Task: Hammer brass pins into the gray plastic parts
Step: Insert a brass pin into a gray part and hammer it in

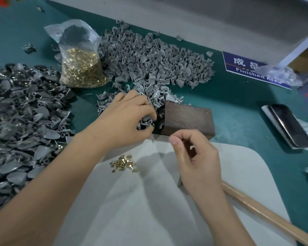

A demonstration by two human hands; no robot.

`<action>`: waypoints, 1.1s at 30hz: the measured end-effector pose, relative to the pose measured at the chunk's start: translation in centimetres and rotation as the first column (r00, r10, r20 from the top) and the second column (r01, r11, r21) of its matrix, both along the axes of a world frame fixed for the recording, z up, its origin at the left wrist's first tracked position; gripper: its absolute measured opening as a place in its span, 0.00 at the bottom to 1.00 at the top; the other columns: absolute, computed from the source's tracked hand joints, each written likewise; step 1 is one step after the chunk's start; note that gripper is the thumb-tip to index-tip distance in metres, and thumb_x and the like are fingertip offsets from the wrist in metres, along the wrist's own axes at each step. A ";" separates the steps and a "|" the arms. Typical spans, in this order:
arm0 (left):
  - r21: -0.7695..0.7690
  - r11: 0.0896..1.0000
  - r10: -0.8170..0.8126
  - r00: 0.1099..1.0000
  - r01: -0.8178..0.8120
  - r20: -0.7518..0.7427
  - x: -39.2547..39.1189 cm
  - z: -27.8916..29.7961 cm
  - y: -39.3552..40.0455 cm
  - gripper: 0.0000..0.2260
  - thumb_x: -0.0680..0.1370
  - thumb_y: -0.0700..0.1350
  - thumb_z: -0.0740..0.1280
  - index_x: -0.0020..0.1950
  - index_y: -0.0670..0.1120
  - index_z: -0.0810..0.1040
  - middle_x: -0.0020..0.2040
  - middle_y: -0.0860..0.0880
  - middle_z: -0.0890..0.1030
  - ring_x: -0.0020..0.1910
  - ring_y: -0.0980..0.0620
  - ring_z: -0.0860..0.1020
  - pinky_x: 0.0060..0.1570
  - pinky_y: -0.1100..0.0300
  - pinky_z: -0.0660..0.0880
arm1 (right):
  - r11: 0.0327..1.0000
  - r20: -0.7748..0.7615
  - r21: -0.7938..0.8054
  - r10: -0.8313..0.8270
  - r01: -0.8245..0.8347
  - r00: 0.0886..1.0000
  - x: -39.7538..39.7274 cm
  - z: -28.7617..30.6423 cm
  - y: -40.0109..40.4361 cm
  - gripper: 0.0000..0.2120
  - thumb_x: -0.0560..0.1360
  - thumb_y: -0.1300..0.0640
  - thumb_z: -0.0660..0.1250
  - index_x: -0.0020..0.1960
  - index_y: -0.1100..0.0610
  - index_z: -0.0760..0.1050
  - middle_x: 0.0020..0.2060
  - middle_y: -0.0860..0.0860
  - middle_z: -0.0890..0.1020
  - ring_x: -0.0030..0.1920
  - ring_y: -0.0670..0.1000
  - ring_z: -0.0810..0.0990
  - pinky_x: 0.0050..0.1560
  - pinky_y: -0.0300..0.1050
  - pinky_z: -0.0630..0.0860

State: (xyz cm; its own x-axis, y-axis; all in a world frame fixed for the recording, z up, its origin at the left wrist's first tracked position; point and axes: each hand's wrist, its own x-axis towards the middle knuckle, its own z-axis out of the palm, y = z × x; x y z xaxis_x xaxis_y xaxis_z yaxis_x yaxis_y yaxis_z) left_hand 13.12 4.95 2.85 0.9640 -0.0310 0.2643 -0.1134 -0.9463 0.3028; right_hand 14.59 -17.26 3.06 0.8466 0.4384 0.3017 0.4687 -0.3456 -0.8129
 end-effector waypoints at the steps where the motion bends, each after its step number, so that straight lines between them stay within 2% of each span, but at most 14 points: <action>1: 0.003 1.000 -0.006 1.000 0.006 0.007 0.0 -0.1 -0.3 0.15 0.73 0.59 0.66 0.59 0.59 0.79 0.57 0.57 0.72 0.61 0.53 0.66 0.62 0.54 0.62 | 1.000 0.001 0.000 0.000 0.000 1.000 0.0 0.0 0.0 0.04 0.82 0.51 0.68 0.48 0.45 0.78 0.43 0.43 0.80 0.42 0.49 0.78 0.39 0.34 0.69; 4: -0.071 0.997 -0.018 1.000 0.017 -0.006 0.0 -0.3 -1.0 0.18 0.73 0.59 0.68 0.63 0.60 0.78 0.72 0.55 0.68 0.76 0.52 0.57 0.76 0.48 0.52 | 1.000 0.003 -0.004 0.004 -0.004 1.000 0.0 0.0 0.1 0.04 0.82 0.51 0.68 0.48 0.44 0.78 0.43 0.44 0.81 0.42 0.50 0.78 0.38 0.33 0.69; 7: -0.164 0.986 -0.013 0.998 0.003 -0.057 0.2 -0.4 -0.6 0.19 0.75 0.55 0.70 0.65 0.64 0.78 0.81 0.56 0.58 0.81 0.55 0.46 0.78 0.47 0.38 | 1.000 0.006 -0.010 0.008 -0.008 1.000 0.1 0.1 0.1 0.04 0.81 0.49 0.67 0.47 0.44 0.78 0.42 0.44 0.80 0.41 0.49 0.77 0.38 0.32 0.67; 10: -0.147 0.988 -0.071 0.991 0.054 -0.110 0.2 -0.6 -0.4 0.17 0.77 0.53 0.69 0.65 0.65 0.78 0.83 0.57 0.54 0.81 0.56 0.41 0.78 0.40 0.35 | 1.000 0.013 -0.013 0.013 -0.013 1.000 0.1 0.1 0.1 0.04 0.81 0.50 0.67 0.47 0.45 0.78 0.42 0.43 0.80 0.41 0.49 0.77 0.38 0.32 0.67; 12: -0.146 0.985 -0.106 0.987 0.089 -0.120 0.2 -0.7 -0.4 0.17 0.78 0.53 0.69 0.66 0.64 0.78 0.83 0.58 0.54 0.82 0.56 0.40 0.78 0.38 0.35 | 1.000 0.013 -0.009 0.018 -0.018 1.000 0.1 0.1 0.1 0.04 0.81 0.51 0.67 0.47 0.45 0.78 0.42 0.43 0.79 0.41 0.49 0.77 0.39 0.32 0.67; 17: -0.120 0.991 -0.078 0.990 0.064 -0.119 0.2 -0.7 -0.5 0.17 0.76 0.60 0.69 0.65 0.64 0.77 0.82 0.56 0.56 0.82 0.55 0.41 0.78 0.39 0.34 | 0.999 0.016 -0.027 0.024 -0.024 1.000 0.1 0.1 0.1 0.04 0.81 0.52 0.67 0.47 0.46 0.78 0.42 0.43 0.79 0.42 0.50 0.77 0.40 0.32 0.67; 28: -0.184 0.983 -0.046 0.991 0.023 -0.122 0.4 -0.8 -0.9 0.12 0.75 0.57 0.72 0.59 0.64 0.79 0.81 0.56 0.58 0.82 0.54 0.44 0.78 0.40 0.35 | 0.998 0.041 -0.060 0.029 -0.026 0.999 0.1 0.0 0.0 0.05 0.81 0.51 0.68 0.47 0.44 0.77 0.42 0.42 0.78 0.42 0.50 0.76 0.39 0.32 0.67; 33: -0.236 0.972 -0.013 0.992 -0.016 -0.122 0.1 -0.5 0.4 0.06 0.75 0.60 0.72 0.50 0.65 0.82 0.79 0.55 0.63 0.82 0.52 0.47 0.79 0.40 0.36 | 0.997 0.042 -0.071 0.030 -0.027 0.999 0.2 -0.1 0.1 0.05 0.81 0.51 0.68 0.46 0.45 0.78 0.42 0.42 0.79 0.43 0.50 0.77 0.39 0.32 0.67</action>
